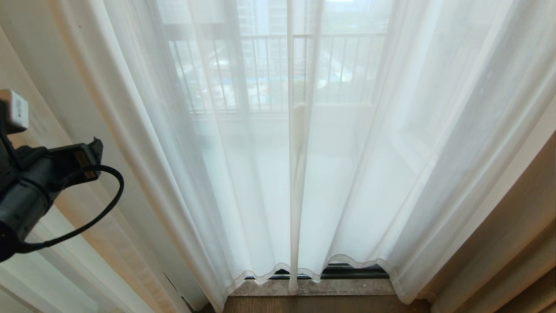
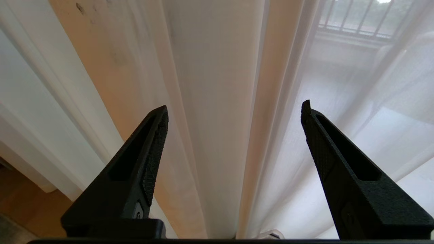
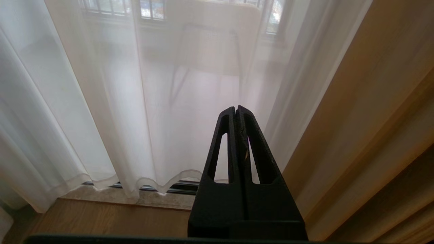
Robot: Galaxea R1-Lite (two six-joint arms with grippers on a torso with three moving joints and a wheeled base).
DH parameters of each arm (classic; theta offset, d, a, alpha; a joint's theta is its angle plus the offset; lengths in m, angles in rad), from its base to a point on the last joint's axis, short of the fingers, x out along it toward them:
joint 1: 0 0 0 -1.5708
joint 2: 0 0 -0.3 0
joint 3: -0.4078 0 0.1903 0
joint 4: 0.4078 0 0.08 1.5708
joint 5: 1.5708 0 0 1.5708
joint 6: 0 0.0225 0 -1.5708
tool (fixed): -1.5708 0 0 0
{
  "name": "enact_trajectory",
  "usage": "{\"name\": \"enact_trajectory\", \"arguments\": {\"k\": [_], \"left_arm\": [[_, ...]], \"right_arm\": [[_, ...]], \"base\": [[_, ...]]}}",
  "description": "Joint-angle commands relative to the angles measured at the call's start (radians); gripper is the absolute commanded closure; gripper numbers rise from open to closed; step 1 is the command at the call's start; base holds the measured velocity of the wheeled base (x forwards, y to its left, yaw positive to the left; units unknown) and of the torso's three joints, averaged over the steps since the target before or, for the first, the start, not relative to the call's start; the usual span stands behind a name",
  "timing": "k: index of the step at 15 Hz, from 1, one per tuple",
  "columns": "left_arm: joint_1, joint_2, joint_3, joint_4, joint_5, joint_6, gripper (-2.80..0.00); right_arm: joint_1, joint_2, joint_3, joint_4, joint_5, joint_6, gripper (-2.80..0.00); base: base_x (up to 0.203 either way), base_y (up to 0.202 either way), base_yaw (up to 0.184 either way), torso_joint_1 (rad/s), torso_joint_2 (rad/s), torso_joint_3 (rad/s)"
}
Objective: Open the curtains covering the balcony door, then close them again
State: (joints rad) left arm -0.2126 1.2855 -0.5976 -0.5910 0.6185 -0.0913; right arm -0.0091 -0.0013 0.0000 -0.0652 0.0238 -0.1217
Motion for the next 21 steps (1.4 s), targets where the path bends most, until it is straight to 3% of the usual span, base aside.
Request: {"name": "enact_trajectory", "arguments": {"k": [1, 6, 7, 8, 12, 16, 18, 21], "left_arm": [[0.001, -0.064, 0.027, -0.004, 0.004, 0.001, -2.80], [0.005, -0.235, 0.118, 0.016, 0.008, 0.001, -2.80], [0.005, -0.273, 0.141, 0.026, 0.008, 0.000, -2.12], [0.006, -0.313, 0.168, 0.035, 0.008, 0.000, 0.00], [0.014, -0.465, 0.271, 0.048, -0.002, 0.002, 0.00], [0.035, -0.619, 0.370, 0.061, -0.008, 0.053, 0.00], [0.051, -0.700, 0.386, 0.137, -0.010, 0.066, 0.00], [0.076, -0.845, 0.416, 0.249, -0.053, 0.136, 0.00]], "right_arm": [[0.000, 0.001, 0.000, -0.001, 0.001, -0.001, 0.00], [0.000, 0.001, 0.000, -0.001, 0.001, -0.001, 0.00], [0.000, 0.001, 0.000, -0.001, 0.001, -0.001, 0.00], [0.000, 0.001, 0.000, -0.001, 0.001, -0.001, 0.00], [0.000, 0.001, 0.000, -0.001, 0.001, -0.001, 0.00], [0.000, 0.001, 0.000, -0.001, 0.001, -0.001, 0.00], [0.000, 0.001, 0.000, -0.001, 0.001, -0.001, 0.00], [0.000, 0.001, 0.000, -0.001, 0.001, -0.001, 0.00]], "base": [[0.000, 0.000, 0.000, 0.000, 0.00, 0.000], [0.000, 0.000, 0.000, 0.000, 0.00, 0.000], [0.000, 0.000, 0.000, 0.000, 0.00, 0.000], [0.000, 0.000, 0.000, 0.000, 0.00, 0.000], [0.000, 0.000, 0.000, 0.000, 0.00, 0.000], [0.000, 0.000, 0.000, 0.000, 0.00, 0.000], [0.000, 0.000, 0.000, 0.000, 0.00, 0.000], [0.000, 0.000, 0.000, 0.000, 0.00, 0.000]]}}
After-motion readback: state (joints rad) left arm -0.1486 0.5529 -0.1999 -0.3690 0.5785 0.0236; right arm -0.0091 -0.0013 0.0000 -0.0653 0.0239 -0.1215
